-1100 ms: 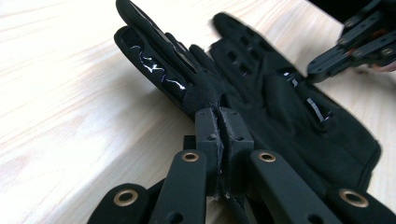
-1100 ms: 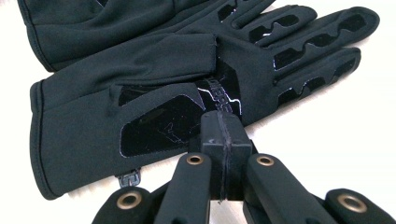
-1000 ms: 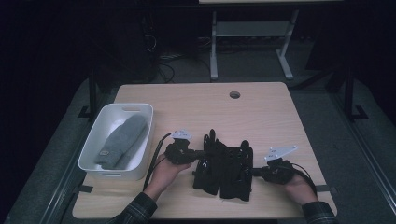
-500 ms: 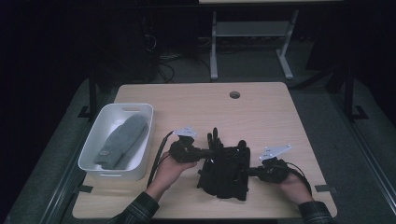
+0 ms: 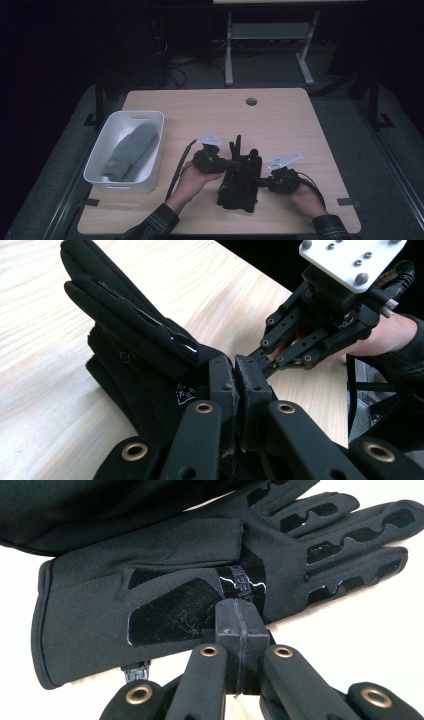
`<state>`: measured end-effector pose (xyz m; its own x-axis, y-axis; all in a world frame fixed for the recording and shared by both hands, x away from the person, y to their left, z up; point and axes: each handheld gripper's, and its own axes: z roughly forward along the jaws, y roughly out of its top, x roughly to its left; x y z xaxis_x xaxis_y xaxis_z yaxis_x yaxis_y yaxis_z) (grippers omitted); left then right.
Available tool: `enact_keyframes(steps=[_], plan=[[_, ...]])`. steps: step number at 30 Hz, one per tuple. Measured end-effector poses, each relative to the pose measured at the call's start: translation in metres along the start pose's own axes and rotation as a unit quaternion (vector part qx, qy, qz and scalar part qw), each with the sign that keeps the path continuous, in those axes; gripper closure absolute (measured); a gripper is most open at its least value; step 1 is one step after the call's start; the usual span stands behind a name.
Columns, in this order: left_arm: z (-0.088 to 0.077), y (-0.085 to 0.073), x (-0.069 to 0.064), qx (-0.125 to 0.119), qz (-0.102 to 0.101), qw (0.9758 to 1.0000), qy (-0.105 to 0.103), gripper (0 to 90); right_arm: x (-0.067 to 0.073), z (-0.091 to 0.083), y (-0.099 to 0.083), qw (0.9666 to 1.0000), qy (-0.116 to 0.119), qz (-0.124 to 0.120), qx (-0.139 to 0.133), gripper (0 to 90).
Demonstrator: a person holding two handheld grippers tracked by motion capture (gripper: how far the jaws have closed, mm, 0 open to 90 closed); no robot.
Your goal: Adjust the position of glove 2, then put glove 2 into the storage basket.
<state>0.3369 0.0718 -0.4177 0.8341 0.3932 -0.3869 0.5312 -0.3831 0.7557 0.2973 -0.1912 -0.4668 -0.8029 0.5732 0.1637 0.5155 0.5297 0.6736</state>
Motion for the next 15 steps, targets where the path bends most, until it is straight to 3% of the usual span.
enact_keyframes(steps=[15], plan=[[0.032, -0.002, -0.004, 0.028, 0.004, 0.9995, -0.011, 86.3, 0.002, 0.005, 0.003, 1.0, -0.001, -0.006, -0.004, 89.9]])
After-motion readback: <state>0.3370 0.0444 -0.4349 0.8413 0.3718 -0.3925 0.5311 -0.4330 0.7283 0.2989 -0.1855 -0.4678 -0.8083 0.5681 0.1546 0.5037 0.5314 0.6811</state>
